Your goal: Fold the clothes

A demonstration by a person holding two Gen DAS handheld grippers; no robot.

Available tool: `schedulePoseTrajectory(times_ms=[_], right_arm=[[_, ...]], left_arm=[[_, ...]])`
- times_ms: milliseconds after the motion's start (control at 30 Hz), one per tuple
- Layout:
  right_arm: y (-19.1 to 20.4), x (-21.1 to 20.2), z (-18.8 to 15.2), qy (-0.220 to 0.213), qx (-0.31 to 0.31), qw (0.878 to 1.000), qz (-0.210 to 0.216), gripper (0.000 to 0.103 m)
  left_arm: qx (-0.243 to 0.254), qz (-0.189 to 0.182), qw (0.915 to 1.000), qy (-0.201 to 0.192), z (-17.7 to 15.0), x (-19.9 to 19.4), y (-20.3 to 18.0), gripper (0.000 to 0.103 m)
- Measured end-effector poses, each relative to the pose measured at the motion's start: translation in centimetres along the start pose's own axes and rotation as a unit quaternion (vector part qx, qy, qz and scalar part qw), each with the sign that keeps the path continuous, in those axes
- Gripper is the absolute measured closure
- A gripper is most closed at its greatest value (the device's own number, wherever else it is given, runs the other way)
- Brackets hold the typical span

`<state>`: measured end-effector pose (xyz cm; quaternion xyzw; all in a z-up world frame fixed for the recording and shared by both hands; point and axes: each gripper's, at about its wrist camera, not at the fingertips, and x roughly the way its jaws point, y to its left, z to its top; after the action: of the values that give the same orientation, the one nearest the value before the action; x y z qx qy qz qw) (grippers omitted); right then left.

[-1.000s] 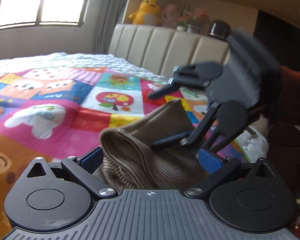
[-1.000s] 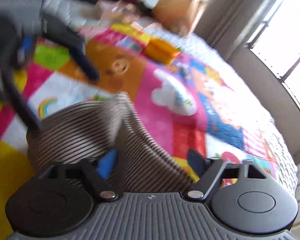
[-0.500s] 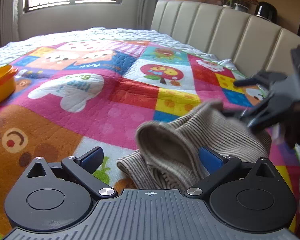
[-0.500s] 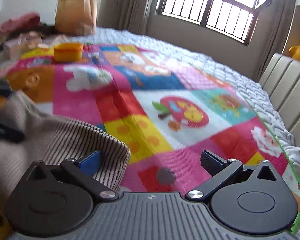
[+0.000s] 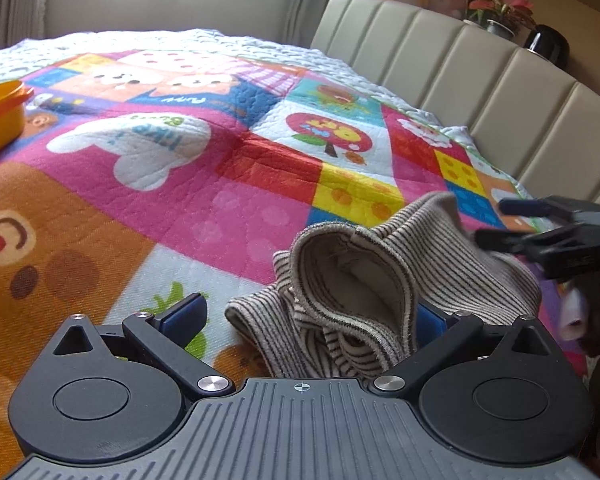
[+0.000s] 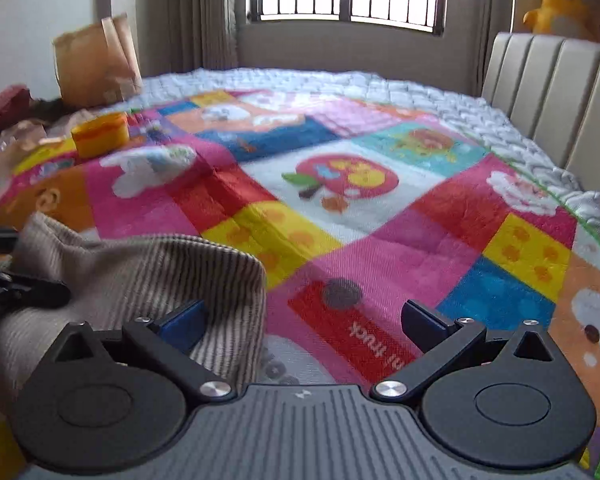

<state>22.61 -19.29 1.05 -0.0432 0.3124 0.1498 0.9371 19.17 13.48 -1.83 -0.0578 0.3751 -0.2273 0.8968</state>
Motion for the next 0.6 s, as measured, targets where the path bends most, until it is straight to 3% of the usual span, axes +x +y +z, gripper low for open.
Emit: schedulePoseTrajectory(times_ms=[100, 167, 267, 333, 433, 600], right_arm=[[0.8, -3.6, 0.1, -0.048, -0.004, 0.998, 0.048, 0.0], [2.2, -4.2, -0.5, -0.046, -0.036, 0.997, 0.057, 0.0], [5.2, -1.2, -2.7, 0.001, -0.13, 0.991, -0.018, 0.0], [5.3, -0.6, -3.7, -0.028, -0.114, 0.993, -0.027, 0.0], [4.4, -0.3, -3.1, -0.009, -0.05, 0.999, -0.007, 0.0], [3.6, -0.1, -3.5, -0.007, -0.026, 1.0, 0.01, 0.0]], left_arm=[[-0.005, -0.001, 1.0, -0.001, 0.0, 0.1, 0.1, 0.0], [-0.011, -0.001, 0.9999, -0.002, 0.1, 0.3, 0.1, 0.0], [-0.016, 0.005, 0.9999, 0.0, 0.1, 0.6, -0.2, 0.0], [-0.007, 0.016, 0.9998, -0.003, 0.3, 0.3, -0.6, 0.0], [0.02, 0.031, 0.9993, -0.01, 0.7, -0.3, -1.2, 0.0], [0.041, 0.043, 0.9979, -0.024, 1.5, -1.0, -1.6, 0.0]])
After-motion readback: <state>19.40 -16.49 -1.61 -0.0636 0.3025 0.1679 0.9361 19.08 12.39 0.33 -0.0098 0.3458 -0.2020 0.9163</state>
